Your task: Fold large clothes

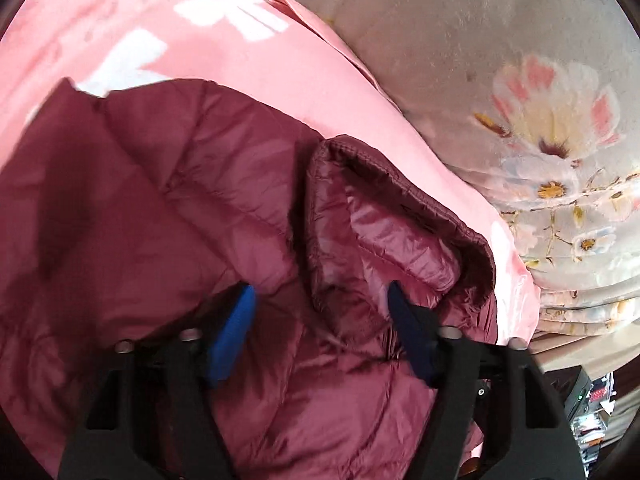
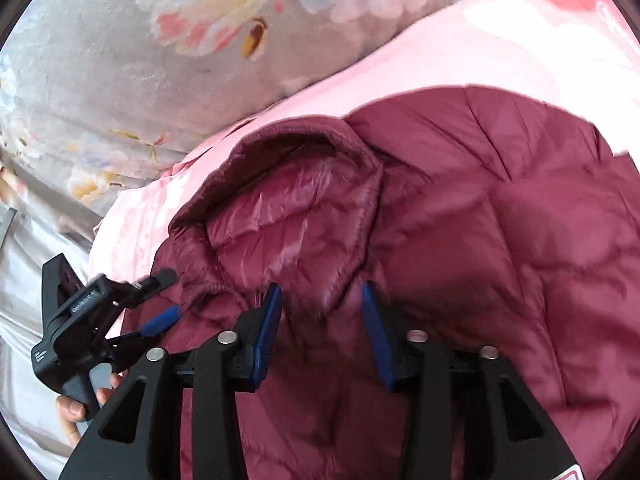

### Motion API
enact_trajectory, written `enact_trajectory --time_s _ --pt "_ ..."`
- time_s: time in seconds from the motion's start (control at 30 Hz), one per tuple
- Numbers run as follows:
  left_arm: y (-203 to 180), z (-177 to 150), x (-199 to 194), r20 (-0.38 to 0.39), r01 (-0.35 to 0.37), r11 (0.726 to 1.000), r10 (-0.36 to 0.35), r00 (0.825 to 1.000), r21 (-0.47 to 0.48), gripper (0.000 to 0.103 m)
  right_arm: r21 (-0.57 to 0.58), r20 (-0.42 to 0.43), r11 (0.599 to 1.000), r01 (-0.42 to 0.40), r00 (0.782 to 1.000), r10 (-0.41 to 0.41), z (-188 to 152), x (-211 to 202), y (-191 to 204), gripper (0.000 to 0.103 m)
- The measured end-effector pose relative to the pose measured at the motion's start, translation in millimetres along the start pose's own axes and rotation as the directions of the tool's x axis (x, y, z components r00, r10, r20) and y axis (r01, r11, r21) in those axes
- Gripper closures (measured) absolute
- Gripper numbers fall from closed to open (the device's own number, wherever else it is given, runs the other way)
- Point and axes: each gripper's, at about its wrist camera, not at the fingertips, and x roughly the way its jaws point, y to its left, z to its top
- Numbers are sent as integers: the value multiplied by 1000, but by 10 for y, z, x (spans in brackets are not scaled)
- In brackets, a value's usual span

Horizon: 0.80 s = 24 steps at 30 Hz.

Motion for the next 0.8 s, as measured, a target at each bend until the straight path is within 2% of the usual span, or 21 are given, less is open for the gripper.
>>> enact_trajectory --time_s 0.03,0.07,0.2,0.27,0.3,0.4,0.57,0.8 --pt "-7 -17 20 -13 9 1000 -9 1000 14 80 -23 26 1000 -1 1000 2 29 -48 35 88" --pt "-10 -41 34 -33 18 999 -17 999 27 93 -50 53 999 -1 999 3 34 -115 67 90" --pt "-4 -150 29 -17 -22 992 25 1000 127 95 -118 74 992 42 997 -33 15 -164 36 93" --pt "30 -192 54 -5 -23 989 24 1000 147 95 -179 75 973 143 989 -131 -46 -61 30 93" --pt "55 -219 69 5 -23 987 23 1000 157 96 -192 73 967 165 985 -154 -71 -14 17 94" --pt "43 -293 78 45 -36 978 27 999 205 96 -202 71 964 173 984 -162 -117 58 -65 96" --pt "-116 -417 98 125 -125 939 88 988 321 95 -256 100 940 227 973 -207 -182 90 -22 96" --pt "-193 -456 95 163 -184 915 132 978 360 95 -287 124 921 264 963 -238 -216 104 13 96"
